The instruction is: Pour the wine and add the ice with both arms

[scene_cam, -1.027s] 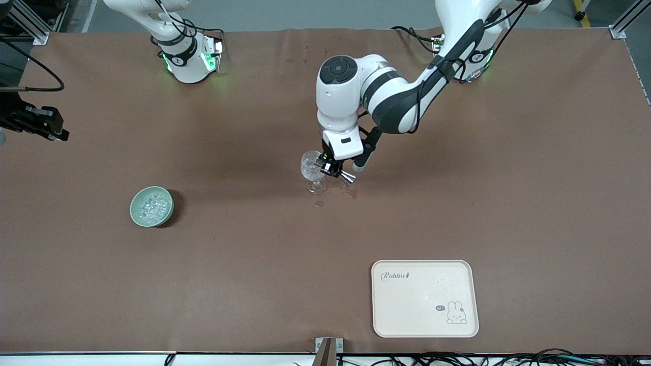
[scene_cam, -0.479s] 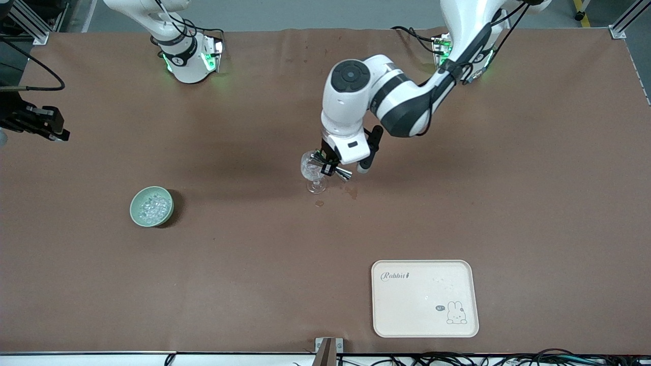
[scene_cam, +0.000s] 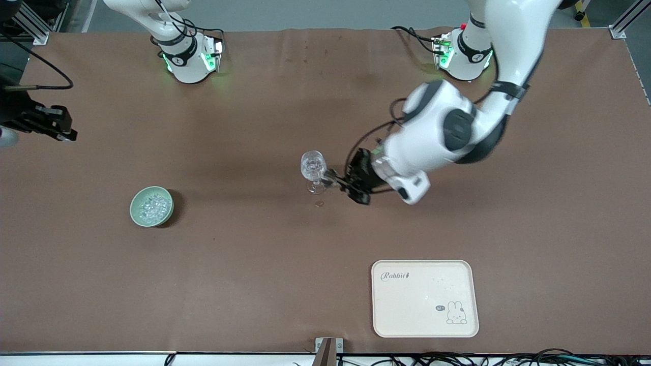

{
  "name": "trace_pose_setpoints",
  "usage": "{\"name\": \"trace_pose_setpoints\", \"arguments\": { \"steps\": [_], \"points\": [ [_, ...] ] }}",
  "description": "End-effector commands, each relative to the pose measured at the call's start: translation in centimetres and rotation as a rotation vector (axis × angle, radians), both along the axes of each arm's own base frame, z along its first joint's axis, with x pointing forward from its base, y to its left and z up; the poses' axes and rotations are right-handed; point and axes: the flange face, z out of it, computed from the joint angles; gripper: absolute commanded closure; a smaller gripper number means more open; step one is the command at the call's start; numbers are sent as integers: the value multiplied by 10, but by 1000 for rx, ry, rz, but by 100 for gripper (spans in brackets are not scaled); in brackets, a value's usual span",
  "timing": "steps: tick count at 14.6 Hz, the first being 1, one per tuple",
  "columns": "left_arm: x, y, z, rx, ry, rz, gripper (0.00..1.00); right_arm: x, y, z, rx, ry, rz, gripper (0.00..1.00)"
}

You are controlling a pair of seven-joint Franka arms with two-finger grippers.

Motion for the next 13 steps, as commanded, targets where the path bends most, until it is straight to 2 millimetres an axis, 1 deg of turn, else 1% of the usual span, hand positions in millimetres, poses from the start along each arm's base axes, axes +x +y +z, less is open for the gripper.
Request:
{"name": "trace_pose_setpoints", "arguments": {
  "steps": [1, 2, 5, 6, 7, 8, 9, 10, 12, 13],
  "points": [
    [38, 66, 5, -138, 28, 69, 100, -3, 52, 1, 5, -18, -49, 100],
    [51, 92, 2, -163, 21, 93, 100, -2, 71, -2, 6, -28, -71, 100],
    [94, 158, -10, -290, 16, 187, 100, -1, 147, -17, 19, -40, -107, 100],
    [110, 186, -19, -348, 29, 242, 100, 0, 172, -25, 28, -43, -111, 100],
    [123, 206, -30, -408, 33, 276, 100, -1, 202, -34, 43, -46, -111, 100],
    [130, 224, -41, -458, 26, 289, 99, 0, 224, -44, 58, -48, -115, 100],
    [134, 231, -51, -514, -5, 271, 99, -2, 252, -56, 78, -45, -103, 100],
    [136, 236, -57, -555, -52, 246, 99, -2, 274, -68, 101, -42, -102, 100],
    [142, 259, -93, -576, -93, 232, 99, -3, 314, -95, 140, -30, -100, 99],
    [145, 266, -105, -589, -108, 231, 99, -3, 332, -110, 161, -18, -90, 99]
  ]
}}
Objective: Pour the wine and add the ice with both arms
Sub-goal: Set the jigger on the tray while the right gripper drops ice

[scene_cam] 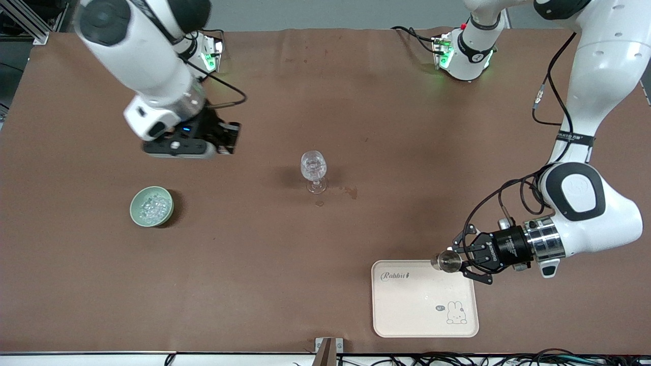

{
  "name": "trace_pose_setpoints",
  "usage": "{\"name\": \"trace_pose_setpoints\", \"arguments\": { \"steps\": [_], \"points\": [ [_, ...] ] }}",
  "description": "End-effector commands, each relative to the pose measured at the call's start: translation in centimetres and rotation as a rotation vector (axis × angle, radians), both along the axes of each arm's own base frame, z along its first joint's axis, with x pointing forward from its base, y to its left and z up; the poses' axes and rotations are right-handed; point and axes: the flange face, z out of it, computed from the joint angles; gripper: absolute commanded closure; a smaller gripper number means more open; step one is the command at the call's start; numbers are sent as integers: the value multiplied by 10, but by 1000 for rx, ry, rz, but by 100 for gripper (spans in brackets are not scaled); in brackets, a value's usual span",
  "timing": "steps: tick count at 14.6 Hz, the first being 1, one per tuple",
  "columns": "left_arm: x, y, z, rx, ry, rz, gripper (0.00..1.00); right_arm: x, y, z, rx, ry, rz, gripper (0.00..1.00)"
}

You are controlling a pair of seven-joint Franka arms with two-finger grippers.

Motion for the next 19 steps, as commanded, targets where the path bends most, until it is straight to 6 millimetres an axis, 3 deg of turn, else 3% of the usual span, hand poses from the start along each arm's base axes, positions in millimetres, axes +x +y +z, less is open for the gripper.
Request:
{"name": "trace_pose_setpoints", "arguments": {
  "steps": [1, 5, 7, 11, 12, 15, 19],
  "points": [
    [15, 21, -29, -46, -61, 10, 99, 1, 42, -38, 55, 36, 18, 99],
    [23, 74, -74, 7, -94, 46, 96, -15, 87, -78, 13, 45, 82, 98],
    [28, 83, -98, 35, -165, 31, 94, -24, 108, -98, -17, 48, 78, 98],
    [33, 71, -131, 55, -211, 40, 94, -38, 137, -131, -60, 33, 63, 98],
    [31, 77, -156, 0, -172, 85, 94, -40, 143, -138, -67, 23, 65, 97],
    [30, 80, -189, -27, -215, 87, 94, -41, 149, -153, -101, -8, 92, 96],
    [32, 79, -214, -38, -214, 96, 94, -41, 154, -162, -106, -20, 83, 94]
  ]
}}
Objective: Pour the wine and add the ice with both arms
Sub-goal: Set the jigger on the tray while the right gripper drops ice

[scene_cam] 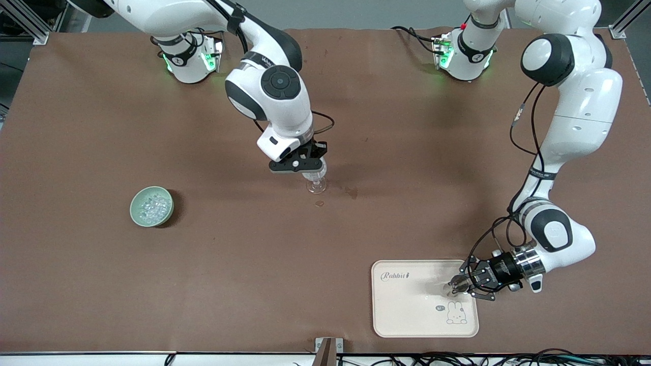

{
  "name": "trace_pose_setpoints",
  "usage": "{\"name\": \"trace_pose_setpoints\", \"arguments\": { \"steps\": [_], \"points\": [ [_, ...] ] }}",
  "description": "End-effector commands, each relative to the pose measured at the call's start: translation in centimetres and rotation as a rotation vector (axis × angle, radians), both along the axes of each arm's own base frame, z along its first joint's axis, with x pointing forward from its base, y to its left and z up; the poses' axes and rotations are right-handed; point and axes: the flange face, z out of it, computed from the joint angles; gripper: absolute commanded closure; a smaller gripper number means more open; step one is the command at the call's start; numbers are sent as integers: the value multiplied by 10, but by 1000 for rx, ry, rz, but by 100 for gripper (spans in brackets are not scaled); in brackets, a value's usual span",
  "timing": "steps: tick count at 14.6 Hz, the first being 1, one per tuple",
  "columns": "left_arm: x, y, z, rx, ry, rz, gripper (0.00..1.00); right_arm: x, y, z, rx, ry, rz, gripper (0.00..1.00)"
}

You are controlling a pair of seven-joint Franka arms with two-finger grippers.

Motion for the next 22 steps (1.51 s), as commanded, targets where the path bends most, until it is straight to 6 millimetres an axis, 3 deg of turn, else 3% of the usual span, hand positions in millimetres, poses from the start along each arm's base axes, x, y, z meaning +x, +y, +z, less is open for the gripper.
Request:
{"name": "trace_pose_setpoints", "arguments": {
  "steps": [1, 6, 7, 9, 10, 11, 13, 16, 20, 22],
  "points": [
    [5, 1, -15, -26, -31, 13, 94, -3, 8, 1, -1, -21, -10, 92],
    [4, -2, -20, -73, -8, 38, 94, -8, 13, 2, 0, -20, -12, 90],
    [3, -2, -21, -72, -5, 37, 86, -10, 16, 2, 0, -19, -10, 90],
    [2, 2, -22, -60, -1, 38, 54, -10, 15, 2, -1, -18, -11, 89],
    [2, 5, -17, -53, -8, 29, 32, -11, 16, 2, -1, -18, -18, 87],
    [3, 5, -7, -45, -21, 9, 0, -10, 15, 2, -1, -18, -19, 86],
    [4, 11, 15, 56, -62, -102, 0, -11, 16, 2, -1, -18, -18, 79],
    [9, 25, 62, 243, -137, -227, 0, -12, 18, 2, -1, -18, -15, 30],
    [-2, 57, 123, 527, -160, -487, 0, -8, 13, 9, -2, -25, -21, 12],
    [-8, 58, 155, 604, -158, -570, 0, 2, -1, 31, 9, -58, -40, 7]
  ]
}}
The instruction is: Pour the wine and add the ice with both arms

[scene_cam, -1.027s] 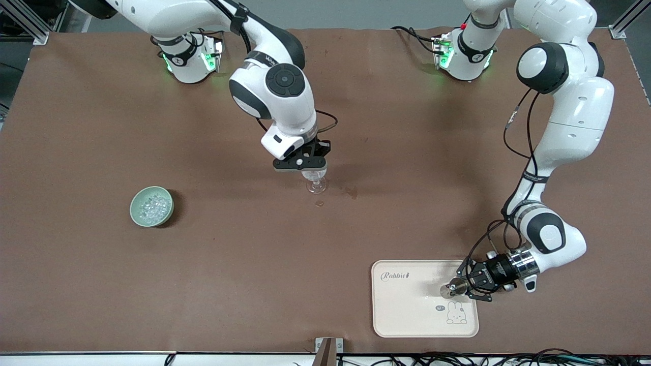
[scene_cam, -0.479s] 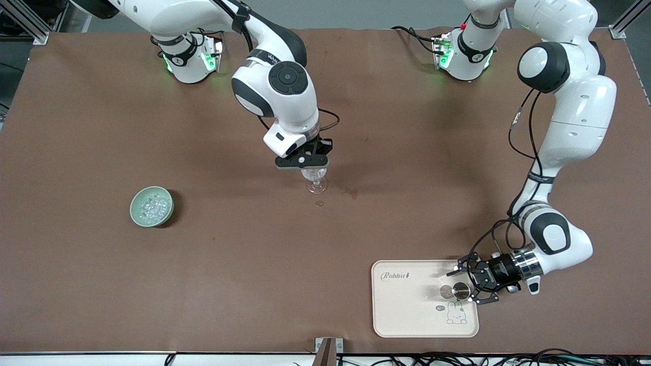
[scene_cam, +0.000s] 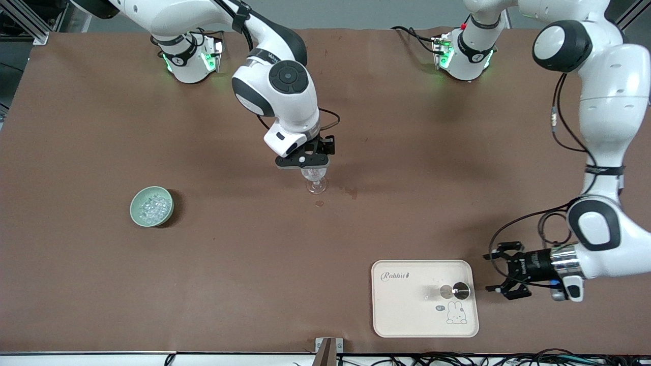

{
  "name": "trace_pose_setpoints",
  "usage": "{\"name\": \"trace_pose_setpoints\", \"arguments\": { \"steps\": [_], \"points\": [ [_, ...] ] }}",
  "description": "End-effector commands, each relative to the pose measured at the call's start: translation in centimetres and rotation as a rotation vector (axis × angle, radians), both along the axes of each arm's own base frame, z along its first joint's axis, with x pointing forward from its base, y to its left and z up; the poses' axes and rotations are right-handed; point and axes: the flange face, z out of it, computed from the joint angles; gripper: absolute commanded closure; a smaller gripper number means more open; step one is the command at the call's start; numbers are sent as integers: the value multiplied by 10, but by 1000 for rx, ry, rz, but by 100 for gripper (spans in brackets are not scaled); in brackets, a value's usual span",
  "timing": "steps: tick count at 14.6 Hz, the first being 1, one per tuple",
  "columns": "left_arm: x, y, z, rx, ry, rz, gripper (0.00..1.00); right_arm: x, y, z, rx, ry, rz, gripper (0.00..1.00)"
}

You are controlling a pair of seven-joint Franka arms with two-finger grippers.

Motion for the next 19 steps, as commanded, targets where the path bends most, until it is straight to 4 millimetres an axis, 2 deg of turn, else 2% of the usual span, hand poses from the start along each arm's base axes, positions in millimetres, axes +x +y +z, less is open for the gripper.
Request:
{"name": "trace_pose_setpoints", "arguments": {
  "steps": [1, 4, 7, 9, 12, 14, 15, 16, 17, 19],
  "points": [
    [-12, 1, 49, 120, 0, -99, 0, 16, -26, 38, -13, -64, -40, 5],
    [-27, 3, 105, 230, 10, -200, 0, 37, -75, 80, -92, -124, -20, 0],
    [-46, -15, 183, 398, -45, -341, 0, 58, -141, 128, -164, -179, -100, 0],
    [-63, -37, 227, 489, -82, -452, 0, 72, -194, 156, -174, -176, -94, 0],
    [-91, -50, 292, 557, -137, -559, 0, 81, -281, 194, -148, -131, -71, 0],
    [-104, -49, 319, 571, -187, -631, 0, 80, -339, 214, -159, -113, -79, 0],
    [-114, -55, 339, 590, -225, -672, 0, 78, -369, 220, -164, -97, -93, 0],
    [-124, -62, 346, 603, -239, -731, 0, 75, -397, 226, -144, -90, -110, 0],
    [-137, -54, 358, 628, -257, -787, 0, 70, -426, 232, -113, -86, -124, 0],
    [-164, -57, 366, 651, -278, -938, 0, 55, -478, 231, -91, -69, -114, 0]
  ]
}}
